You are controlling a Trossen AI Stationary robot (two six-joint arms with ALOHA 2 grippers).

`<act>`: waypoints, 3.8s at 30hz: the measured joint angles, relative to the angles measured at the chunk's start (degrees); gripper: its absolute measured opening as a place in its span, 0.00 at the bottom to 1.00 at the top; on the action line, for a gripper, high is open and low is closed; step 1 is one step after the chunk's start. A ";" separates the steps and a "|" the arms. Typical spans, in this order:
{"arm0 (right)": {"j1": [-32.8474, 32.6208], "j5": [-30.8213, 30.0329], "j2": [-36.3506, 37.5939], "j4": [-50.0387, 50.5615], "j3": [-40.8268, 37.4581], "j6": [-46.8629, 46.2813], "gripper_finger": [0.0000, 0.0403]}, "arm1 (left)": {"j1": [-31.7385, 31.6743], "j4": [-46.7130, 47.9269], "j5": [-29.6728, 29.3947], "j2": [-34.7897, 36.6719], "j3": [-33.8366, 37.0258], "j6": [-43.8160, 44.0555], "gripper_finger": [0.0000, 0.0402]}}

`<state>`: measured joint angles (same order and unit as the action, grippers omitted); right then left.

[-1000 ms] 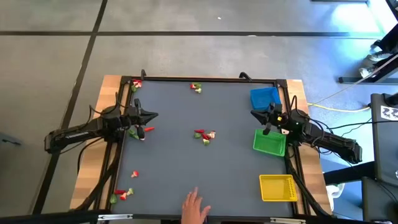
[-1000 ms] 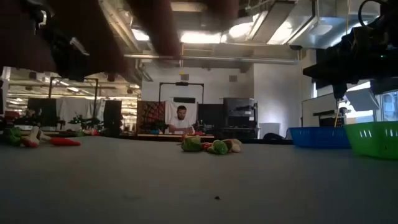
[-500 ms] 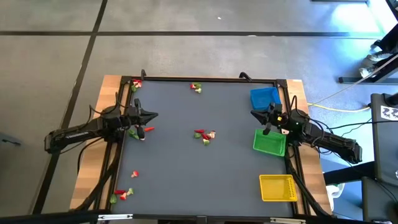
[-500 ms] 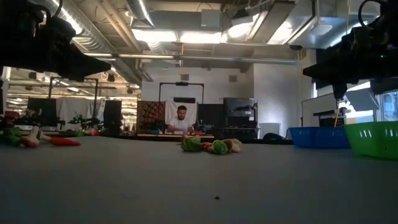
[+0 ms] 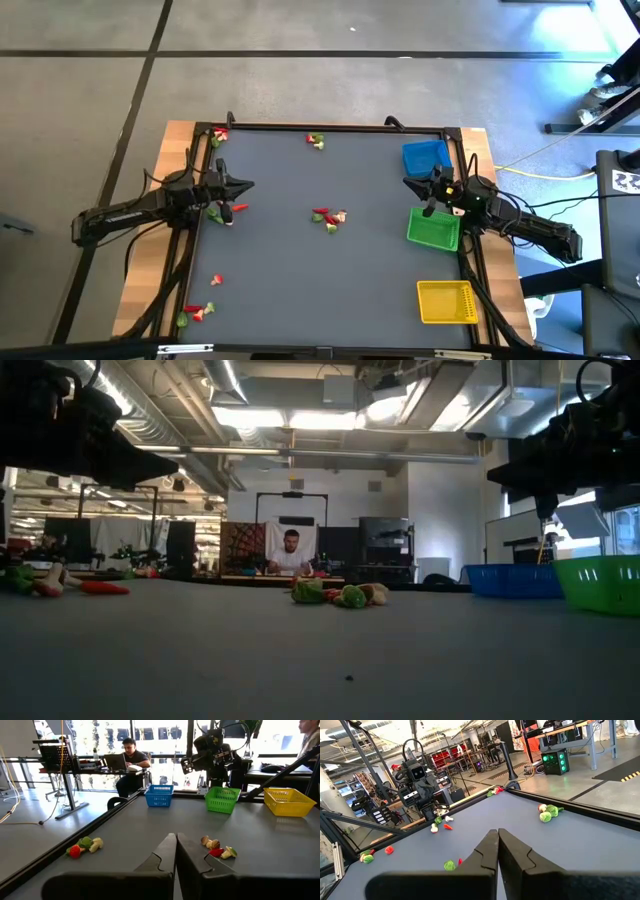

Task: Sort produce into baskets

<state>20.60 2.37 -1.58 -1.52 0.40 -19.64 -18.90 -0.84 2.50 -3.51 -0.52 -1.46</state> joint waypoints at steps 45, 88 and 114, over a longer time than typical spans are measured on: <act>0.02 0.00 -0.01 -0.02 0.01 -0.01 0.04 | 0.00 -13.64 -22.56 -0.02 0.05 27.01 0.01; 0.04 -2.82 -0.02 -7.96 0.02 1.94 0.04 | 0.13 -18.43 1.81 -22.50 -9.48 17.81 0.41; 0.04 -3.06 -0.04 -6.84 0.02 2.15 0.04 | 6.72 -18.27 1.40 -69.07 -31.83 14.67 0.42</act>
<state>20.64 -0.69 -1.63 -8.36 0.43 -17.48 -12.17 -19.11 3.90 -72.58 -32.34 13.21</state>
